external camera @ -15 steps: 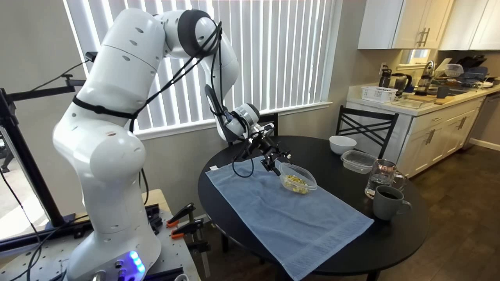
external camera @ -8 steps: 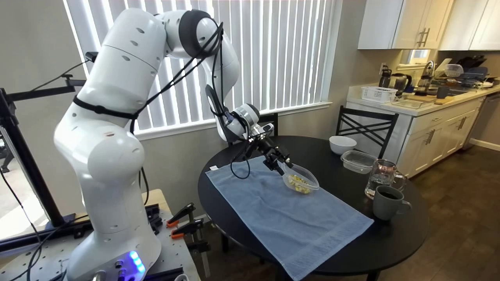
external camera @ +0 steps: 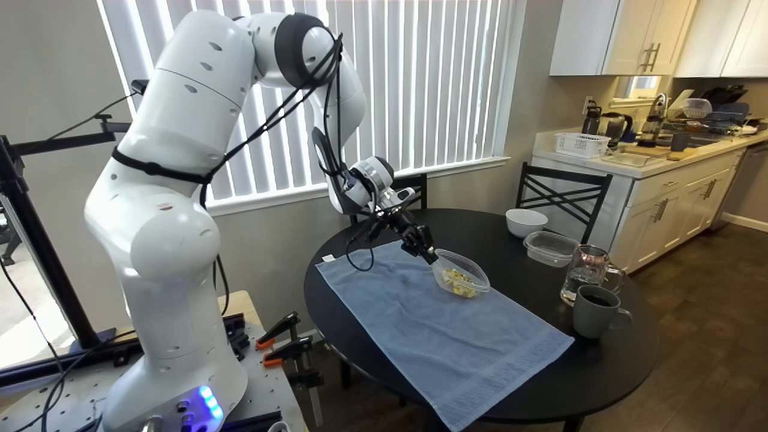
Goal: Pour out the contents of the bowl onto the towel
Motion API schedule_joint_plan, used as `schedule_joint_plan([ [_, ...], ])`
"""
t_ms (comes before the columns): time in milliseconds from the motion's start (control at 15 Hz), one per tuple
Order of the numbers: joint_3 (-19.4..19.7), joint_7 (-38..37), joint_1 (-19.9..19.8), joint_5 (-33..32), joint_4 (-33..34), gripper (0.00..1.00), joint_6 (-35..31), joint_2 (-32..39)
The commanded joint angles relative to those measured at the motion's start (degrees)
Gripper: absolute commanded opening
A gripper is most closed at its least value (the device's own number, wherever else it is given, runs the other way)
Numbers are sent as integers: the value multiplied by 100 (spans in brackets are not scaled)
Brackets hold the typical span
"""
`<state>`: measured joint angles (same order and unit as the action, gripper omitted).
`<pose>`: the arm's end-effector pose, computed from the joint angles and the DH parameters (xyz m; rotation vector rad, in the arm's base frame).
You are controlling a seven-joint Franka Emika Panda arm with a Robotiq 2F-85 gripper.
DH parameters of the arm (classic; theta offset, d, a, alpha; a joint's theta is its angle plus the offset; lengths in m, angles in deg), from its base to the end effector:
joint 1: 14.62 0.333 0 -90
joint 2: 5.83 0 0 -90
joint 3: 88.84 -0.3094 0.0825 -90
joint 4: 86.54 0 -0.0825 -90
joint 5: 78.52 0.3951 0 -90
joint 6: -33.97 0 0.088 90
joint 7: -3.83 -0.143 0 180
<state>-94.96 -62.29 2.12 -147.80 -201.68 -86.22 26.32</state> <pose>0.5560 0.1567 0.1211 2.2755 0.1598 0.3535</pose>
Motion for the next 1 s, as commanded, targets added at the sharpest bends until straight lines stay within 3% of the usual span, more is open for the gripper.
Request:
schedule_joint_plan([
  [0, -201, -140, -169, 187, -406, 0, -323, -408],
  [333, -206, -7, -174, 345, -602, 2, -473, -596],
  [400, -215, 221, -191, 328, -669, 26, -479, -636],
  [533, -200, 500, -195, 179, -716, 31, -496, -665],
  [933, -221, 952, -99, 80, -540, 67, -698, -517],
])
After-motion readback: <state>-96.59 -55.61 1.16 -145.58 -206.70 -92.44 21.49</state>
